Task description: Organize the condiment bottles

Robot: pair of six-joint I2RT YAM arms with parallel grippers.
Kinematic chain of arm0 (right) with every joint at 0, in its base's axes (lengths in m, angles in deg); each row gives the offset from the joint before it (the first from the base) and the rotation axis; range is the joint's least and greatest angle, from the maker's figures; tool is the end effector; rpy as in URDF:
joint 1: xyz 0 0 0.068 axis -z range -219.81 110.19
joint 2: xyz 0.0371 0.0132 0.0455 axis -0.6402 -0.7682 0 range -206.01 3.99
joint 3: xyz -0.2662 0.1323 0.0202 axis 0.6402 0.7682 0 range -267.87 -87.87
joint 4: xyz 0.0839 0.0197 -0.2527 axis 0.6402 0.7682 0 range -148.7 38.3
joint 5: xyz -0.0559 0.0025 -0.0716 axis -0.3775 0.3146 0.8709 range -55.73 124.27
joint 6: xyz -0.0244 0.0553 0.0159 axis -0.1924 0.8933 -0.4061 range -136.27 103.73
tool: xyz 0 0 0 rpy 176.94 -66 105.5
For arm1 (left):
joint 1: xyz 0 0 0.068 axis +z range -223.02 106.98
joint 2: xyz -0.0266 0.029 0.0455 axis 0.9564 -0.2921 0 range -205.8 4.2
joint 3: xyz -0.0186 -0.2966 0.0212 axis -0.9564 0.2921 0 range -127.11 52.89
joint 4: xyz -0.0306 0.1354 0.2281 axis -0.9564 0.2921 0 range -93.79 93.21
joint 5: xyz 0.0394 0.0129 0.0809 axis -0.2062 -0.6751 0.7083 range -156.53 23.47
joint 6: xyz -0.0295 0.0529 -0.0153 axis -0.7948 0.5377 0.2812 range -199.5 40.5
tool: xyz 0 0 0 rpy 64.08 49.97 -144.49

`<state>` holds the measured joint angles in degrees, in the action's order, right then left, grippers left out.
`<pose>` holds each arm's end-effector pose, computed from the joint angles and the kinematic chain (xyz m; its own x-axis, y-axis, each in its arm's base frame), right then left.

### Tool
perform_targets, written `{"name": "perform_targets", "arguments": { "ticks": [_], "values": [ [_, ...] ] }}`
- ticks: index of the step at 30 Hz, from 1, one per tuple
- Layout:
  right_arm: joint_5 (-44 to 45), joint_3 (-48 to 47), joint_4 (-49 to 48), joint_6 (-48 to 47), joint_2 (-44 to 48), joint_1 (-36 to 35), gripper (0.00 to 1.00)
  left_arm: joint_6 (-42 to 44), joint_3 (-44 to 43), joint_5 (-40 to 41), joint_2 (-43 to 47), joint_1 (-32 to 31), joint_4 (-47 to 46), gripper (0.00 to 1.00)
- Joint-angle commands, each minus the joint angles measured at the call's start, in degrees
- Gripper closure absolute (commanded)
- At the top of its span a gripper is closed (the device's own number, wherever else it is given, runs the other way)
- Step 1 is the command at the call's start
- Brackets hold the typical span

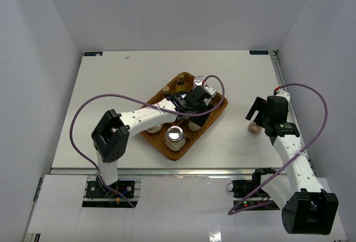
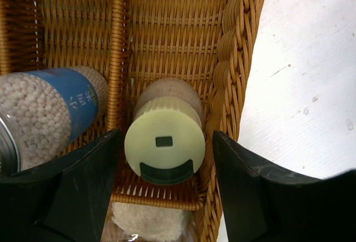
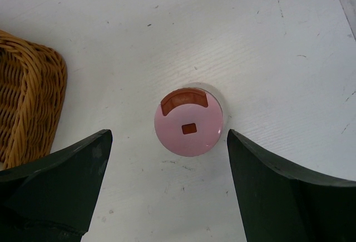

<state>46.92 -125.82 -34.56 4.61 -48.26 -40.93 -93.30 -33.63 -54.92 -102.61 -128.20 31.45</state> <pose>0.1950 -0.0065 0.2640 -0.5265 0.3374 -0.7803 0.3638 0.9190 0.1519 0.2523 -0.3461 0.2608 -0.6334 0.5016 -0.5892 0.6056 0.7953 0.0261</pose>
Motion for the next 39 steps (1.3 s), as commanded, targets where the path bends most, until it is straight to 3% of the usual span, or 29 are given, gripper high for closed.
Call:
{"name": "perform_targets", "arguments": {
  "ticks": [1, 3, 7, 17, 25, 31, 35, 39],
  "values": [
    [3.5, 1.0, -3.3, -0.7, -0.7, 0.3, 0.10, 0.0, -2.0, 1.1, 0.9, -0.3, 1.0, 0.22],
    [3.0, 1.6, -3.9, -0.6, -0.7, 0.3, 0.10, 0.2, -2.3, 1.7, 1.1, -0.3, 1.4, 0.19],
    [2.6, 1.5, -5.0, -1.0, -1.8, 0.3, 0.10, 0.4, -3.5, 2.7, 1.6, -0.4, 2.0, 0.02],
    [3.3, 0.0, -5.2, -0.9, -5.1, 0.4, 0.10, 1.6, -14.6, 4.6, 0.7, -0.4, 8.3, 0.02],
    [3.9, -0.2, -5.7, -1.8, -7.0, 0.4, 0.04, 1.0, -20.7, 15.3, 7.8, -0.3, 12.9, 0.02],
    [4.3, -0.5, -5.4, -2.0, -7.8, 0.4, 0.21, -0.3, -14.9, 20.6, 20.2, -0.2, 9.1, 0.02],
    [4.8, -0.6, -4.9, -2.2, -7.7, 0.4, 0.47, -1.2, -11.1, 24.2, 30.2, 0.6, 7.5, 0.02],
    [3.2, -1.4, -5.3, -3.5, -6.6, 0.4, 0.59, -1.1, -8.6, 26.5, 37.3, 0.7, 7.3, 0.02]
  ]
}}
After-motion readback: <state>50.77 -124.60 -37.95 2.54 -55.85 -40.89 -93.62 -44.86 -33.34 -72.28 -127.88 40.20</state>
